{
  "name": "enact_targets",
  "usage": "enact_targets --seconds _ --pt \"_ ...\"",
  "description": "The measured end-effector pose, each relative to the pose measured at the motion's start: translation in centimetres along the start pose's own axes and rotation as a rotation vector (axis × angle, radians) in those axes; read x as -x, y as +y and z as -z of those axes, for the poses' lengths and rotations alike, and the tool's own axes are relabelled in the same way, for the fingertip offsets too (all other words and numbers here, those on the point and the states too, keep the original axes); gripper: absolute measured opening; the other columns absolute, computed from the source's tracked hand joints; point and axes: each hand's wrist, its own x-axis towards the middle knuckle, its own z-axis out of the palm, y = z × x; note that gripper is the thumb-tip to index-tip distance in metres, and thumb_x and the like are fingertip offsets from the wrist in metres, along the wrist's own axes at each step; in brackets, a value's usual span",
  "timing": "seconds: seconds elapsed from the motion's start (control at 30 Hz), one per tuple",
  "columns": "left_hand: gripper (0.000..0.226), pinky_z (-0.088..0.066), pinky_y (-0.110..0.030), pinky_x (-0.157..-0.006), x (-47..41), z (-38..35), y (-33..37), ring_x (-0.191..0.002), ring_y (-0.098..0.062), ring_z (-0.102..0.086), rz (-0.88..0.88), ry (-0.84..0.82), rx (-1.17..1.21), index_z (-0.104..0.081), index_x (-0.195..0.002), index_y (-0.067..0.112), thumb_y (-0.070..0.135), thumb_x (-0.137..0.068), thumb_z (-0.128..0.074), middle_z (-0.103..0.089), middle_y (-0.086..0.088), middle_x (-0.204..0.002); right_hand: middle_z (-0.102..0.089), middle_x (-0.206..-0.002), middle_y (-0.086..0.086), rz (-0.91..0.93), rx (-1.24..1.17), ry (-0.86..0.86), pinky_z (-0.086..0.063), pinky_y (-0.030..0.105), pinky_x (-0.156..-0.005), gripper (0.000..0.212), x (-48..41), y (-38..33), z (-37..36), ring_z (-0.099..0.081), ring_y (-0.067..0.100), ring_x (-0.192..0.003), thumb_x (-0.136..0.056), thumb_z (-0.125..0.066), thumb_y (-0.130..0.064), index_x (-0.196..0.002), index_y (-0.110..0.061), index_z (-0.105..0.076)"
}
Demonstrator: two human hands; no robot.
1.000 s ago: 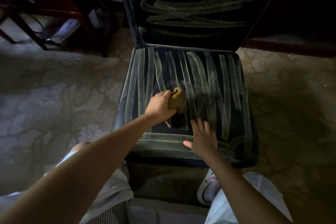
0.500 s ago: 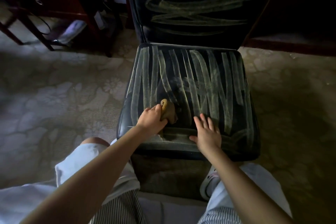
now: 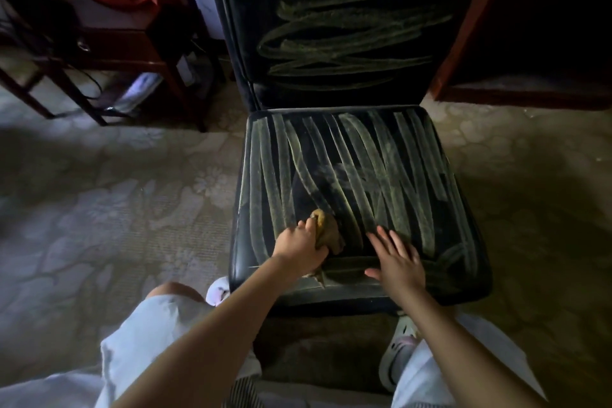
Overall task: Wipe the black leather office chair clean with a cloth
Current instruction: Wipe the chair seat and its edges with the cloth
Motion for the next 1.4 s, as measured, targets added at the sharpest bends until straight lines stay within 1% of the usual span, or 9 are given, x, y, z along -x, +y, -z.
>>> enact_targets --seconds 0.23,0.43,0.57,0.77,0.93,1.0,1.13,1.23,1.4 --pt "0.058 -0.045 -0.037 -0.089 1.0 -1.8 2.2 -0.104 -0.028 -0.056 -0.001 0.045 0.074 -0.030 -0.136 0.015 0.041 -0.088 -0.048 -0.051 -0.008 -0.124 0.009 -0.158 -0.010 -0.026 0.016 -0.008 -0.009 0.042 -0.116 0.072 -0.7 2.0 1.3 0.008 0.015 -0.145 -0.095 -0.049 -0.030 -0.150 -0.034 -0.003" --pt "0.042 -0.039 -0.033 -0.084 1.5 -1.6 3.9 -0.102 -0.028 -0.056 0.038 0.025 0.270 -0.040 -0.119 0.014 0.038 -0.087 -0.053 -0.058 -0.007 -0.116 0.011 -0.158 0.002 -0.043 0.331 -0.011 -0.008 0.044 -0.117 0.078 -1.3 1.7 3.2 0.009 0.021 -0.145 -0.093 -0.053 -0.014 -0.151 -0.023 0.000" --pt "0.028 -0.049 -0.029 -0.086 2.3 -0.8 3.4 -0.098 -0.018 -0.060 0.174 0.044 1.079 -0.049 -0.107 0.024 0.022 -0.084 -0.065 -0.062 -0.002 -0.106 0.017 -0.157 0.005 0.009 0.439 -0.055 -0.006 0.043 -0.117 0.069 -1.7 0.4 5.1 0.011 0.024 -0.145 -0.095 -0.046 -0.019 -0.151 -0.020 -0.005" --pt "0.034 -0.049 -0.016 -0.064 2.7 0.9 -2.5 -0.086 -0.013 -0.059 0.345 0.383 1.504 -0.049 -0.108 0.018 -0.003 -0.083 -0.059 -0.060 0.001 -0.093 0.002 -0.159 -0.001 0.198 0.158 0.003 -0.005 0.041 -0.116 0.059 -3.1 -4.3 6.1 0.001 0.020 -0.145 -0.097 -0.043 -0.025 -0.150 -0.022 -0.016" --pt "0.071 -0.049 -0.040 -0.090 2.0 1.3 -9.3 -0.107 -0.021 -0.055 0.412 0.532 1.535 -0.037 -0.134 0.034 -0.010 -0.079 -0.052 -0.051 -0.002 -0.122 -0.006 -0.158 -0.004 0.324 0.056 0.030 -0.006 0.040 -0.116 0.054 -5.1 -9.1 5.4 -0.005 0.017 -0.145 -0.098 -0.040 -0.026 -0.148 -0.023 -0.020" --pt "0.067 -0.046 -0.044 -0.097 1.5 0.8 -11.6 -0.113 -0.025 -0.054 0.484 0.545 1.557 -0.047 -0.128 0.034 -0.011 -0.079 -0.049 -0.053 -0.004 -0.127 -0.008 -0.158 -0.004 0.367 0.036 0.050 -0.005 0.038 -0.116 0.053 -6.2 -10.8 5.1 -0.007 0.015 -0.145 -0.099 -0.038 -0.027 -0.149 -0.023 -0.020" --pt "0.040 -0.054 -0.054 -0.072 -0.5 -0.2 -15.2 -0.093 -0.038 -0.057 0.673 0.477 1.768 -0.053 -0.113 0.024 0.002 -0.079 -0.055 -0.055 -0.017 -0.112 -0.013 -0.158 -0.004 0.503 0.128 0.139 -0.002 0.033 -0.116 0.050 -8.6 -13.8 5.0 -0.009 0.013 -0.144 -0.100 -0.033 -0.024 -0.148 -0.022 -0.021" --pt "0.058 -0.050 -0.065 -0.066 -3.1 0.2 -17.4 -0.083 -0.040 -0.057 0.734 0.423 1.903 -0.050 -0.113 0.011 0.031 -0.064 -0.073 -0.052 -0.024 -0.103 -0.012 -0.158 -0.005 0.556 0.145 0.160 0.003 0.030 -0.115 0.049 -10.7 -16.0 5.1 -0.007 0.012 -0.144 -0.102 -0.029 -0.027 -0.149 -0.022 -0.018" --pt "0.041 -0.055 -0.043 -0.068 -7.1 2.4 -19.3 -0.070 -0.026 -0.063 0.902 0.732 1.985 -0.051 -0.088 0.014 0.036 -0.069 -0.079 -0.063 -0.009 -0.081 -0.007 -0.158 -0.007 0.560 0.075 0.192 0.009 0.028 -0.114 0.051 -14.6 -19.3 5.3 -0.001 0.009 -0.145 -0.102 -0.026 -0.033 -0.150 -0.023 -0.015"
